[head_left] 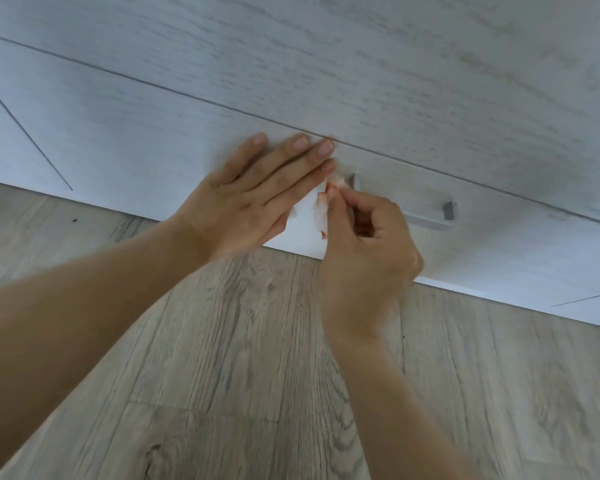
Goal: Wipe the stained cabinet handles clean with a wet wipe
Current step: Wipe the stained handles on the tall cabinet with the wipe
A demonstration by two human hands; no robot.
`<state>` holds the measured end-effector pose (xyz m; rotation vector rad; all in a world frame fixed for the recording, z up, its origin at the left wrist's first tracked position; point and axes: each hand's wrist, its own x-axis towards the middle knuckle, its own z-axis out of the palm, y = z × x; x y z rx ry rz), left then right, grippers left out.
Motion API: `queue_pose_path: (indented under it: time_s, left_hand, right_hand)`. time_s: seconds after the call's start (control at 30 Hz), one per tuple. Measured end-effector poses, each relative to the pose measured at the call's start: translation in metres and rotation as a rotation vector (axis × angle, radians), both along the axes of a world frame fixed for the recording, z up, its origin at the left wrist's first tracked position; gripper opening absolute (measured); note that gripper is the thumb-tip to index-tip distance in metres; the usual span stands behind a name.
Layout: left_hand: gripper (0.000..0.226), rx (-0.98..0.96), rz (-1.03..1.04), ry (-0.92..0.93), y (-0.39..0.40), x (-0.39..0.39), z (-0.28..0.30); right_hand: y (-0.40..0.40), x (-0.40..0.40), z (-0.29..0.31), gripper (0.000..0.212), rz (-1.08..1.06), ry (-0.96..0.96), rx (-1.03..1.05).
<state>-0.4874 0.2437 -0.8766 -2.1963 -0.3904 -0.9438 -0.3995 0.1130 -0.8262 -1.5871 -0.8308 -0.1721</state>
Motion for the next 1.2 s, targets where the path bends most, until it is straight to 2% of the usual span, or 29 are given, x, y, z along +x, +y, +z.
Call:
queue_pose_path:
  time_s: [0.2, 0.4, 0.5, 0.77, 0.83, 1.0, 1.13, 1.2]
  left_hand:
    - [0.072, -0.025, 0.023, -0.08, -0.001, 0.007, -0.01]
    - [0.074, -0.018, 0.018, -0.122, -0.002, 0.011, -0.014]
    - [0.075, -0.014, 0.021, -0.126, 0.0, 0.012, -0.014]
    - [0.073, -0.02, 0.024, -0.114, 0.0, 0.01, -0.014]
    - [0.074, -0.02, 0.018, -0.117, 0.0, 0.01, -0.013]
    - [0.074, -0.018, 0.012, -0.106, 0.0, 0.008, -0.011]
    - [0.072, -0.008, 0.017, -0.088, 0.0, 0.007, -0.01]
    - [0.071, -0.006, 0.022, -0.077, -0.001, 0.006, -0.009]
  right_hand:
    - [-0.01, 0.005, -0.002, 0.008, -0.106, -0.036, 0.055]
    - [-0.038, 0.029, 0.009, 0.015, -0.252, 0.098, 0.066]
    - [-0.041, 0.025, 0.018, 0.006, -0.215, 0.088, 0.092]
    - [-0.022, 0.003, 0.024, 0.028, -0.017, 0.05, -0.023]
    - [-0.019, 0.003, 0.021, 0.031, -0.023, -0.045, -0.075]
    - [-0.013, 0.011, 0.013, 0.018, -0.088, -0.191, -0.054]
    - [-0.014, 0.018, 0.009, 0.017, -0.076, -0.201, -0.01]
    - [-0.019, 0.024, 0.009, 0.018, -0.093, -0.141, 0.017]
